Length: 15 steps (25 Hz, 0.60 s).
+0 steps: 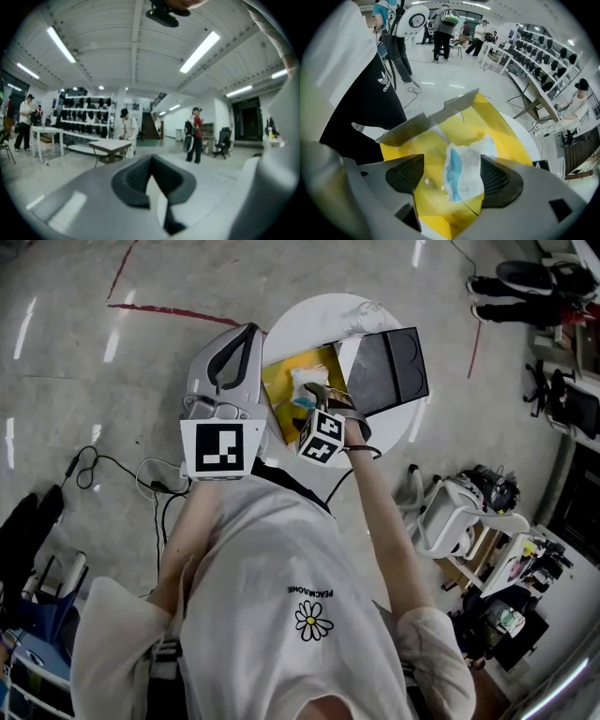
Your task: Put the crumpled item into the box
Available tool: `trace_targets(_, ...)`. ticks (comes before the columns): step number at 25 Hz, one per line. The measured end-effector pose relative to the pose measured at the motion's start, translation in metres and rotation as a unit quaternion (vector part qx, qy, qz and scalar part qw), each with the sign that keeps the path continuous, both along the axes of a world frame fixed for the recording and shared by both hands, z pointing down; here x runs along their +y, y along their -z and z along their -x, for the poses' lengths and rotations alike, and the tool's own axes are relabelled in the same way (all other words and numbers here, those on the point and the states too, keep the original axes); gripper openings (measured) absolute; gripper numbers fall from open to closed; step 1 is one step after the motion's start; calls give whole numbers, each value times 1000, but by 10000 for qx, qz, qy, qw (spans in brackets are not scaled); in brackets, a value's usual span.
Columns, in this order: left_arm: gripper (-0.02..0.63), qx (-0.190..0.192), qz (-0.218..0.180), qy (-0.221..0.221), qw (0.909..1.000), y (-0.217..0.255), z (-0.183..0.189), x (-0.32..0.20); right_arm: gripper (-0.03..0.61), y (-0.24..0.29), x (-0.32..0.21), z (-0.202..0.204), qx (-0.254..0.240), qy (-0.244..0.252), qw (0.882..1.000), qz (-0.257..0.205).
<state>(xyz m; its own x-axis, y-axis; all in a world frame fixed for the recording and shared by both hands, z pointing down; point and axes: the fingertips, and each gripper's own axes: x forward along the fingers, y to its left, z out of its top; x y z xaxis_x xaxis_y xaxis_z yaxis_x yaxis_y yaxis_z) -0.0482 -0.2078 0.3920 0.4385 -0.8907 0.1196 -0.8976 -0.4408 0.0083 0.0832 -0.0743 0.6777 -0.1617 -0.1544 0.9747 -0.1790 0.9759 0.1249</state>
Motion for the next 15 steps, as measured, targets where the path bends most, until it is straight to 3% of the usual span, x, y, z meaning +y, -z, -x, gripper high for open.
trace_targets(4,2,-10,-112,-56,9999,7,-1,0,357,12,-8,1,-95,-151,9998,-59)
trace_targets(9,2,-92,-268,-182,9994,17,-7,5,357,60,-41,4,-587,-665,9949,-487)
trace_targets(12,2,-138,-335,-289,9989,28,-11,9,357,106,-69,4,-1043,-1064,9841,-962)
trace_targets(15,2,-212,-527,-378,9977,45,-15,11,359,160,-96,2,-1526,-1483,9636,-1619)
